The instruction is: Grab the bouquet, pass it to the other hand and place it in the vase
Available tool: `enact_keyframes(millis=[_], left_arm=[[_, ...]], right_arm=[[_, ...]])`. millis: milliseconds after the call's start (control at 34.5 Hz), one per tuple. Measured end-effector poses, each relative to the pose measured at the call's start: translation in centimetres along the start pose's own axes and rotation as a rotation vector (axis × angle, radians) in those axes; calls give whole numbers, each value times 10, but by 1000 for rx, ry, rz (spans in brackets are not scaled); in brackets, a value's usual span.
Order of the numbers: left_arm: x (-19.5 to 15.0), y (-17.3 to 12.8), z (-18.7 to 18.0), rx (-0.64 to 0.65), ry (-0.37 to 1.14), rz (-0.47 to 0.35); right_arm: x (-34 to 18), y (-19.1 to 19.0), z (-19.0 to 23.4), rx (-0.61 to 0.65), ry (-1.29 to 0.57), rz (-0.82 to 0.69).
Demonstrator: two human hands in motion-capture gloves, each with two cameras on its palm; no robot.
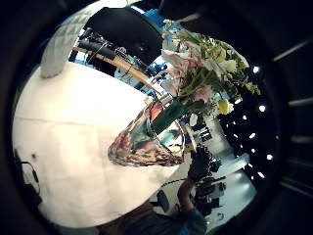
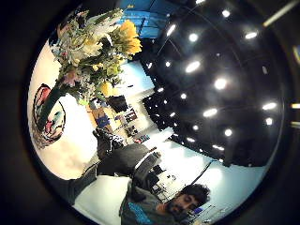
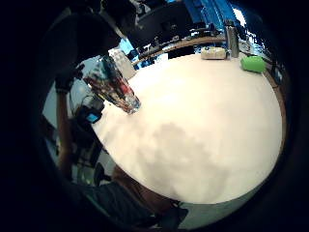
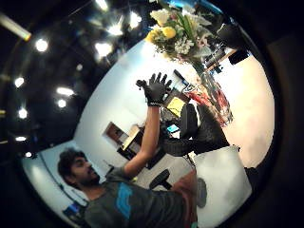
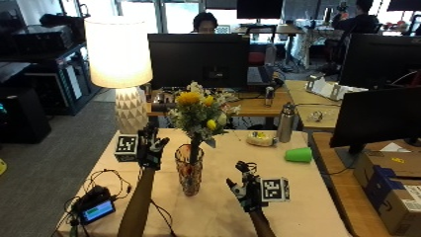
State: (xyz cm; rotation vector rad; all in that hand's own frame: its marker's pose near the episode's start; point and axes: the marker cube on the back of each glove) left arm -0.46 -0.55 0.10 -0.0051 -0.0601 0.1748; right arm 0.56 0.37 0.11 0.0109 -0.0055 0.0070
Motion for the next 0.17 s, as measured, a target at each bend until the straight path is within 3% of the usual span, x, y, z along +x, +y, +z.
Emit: enact_keyframes(millis=[58, 174], left_arm=[[3, 6, 4, 2, 64, -131], [5, 9, 5, -3, 79, -173]], right_arm=[[1, 0, 0, 1, 2, -9], [0, 0, 5, 0, -64, -1]])
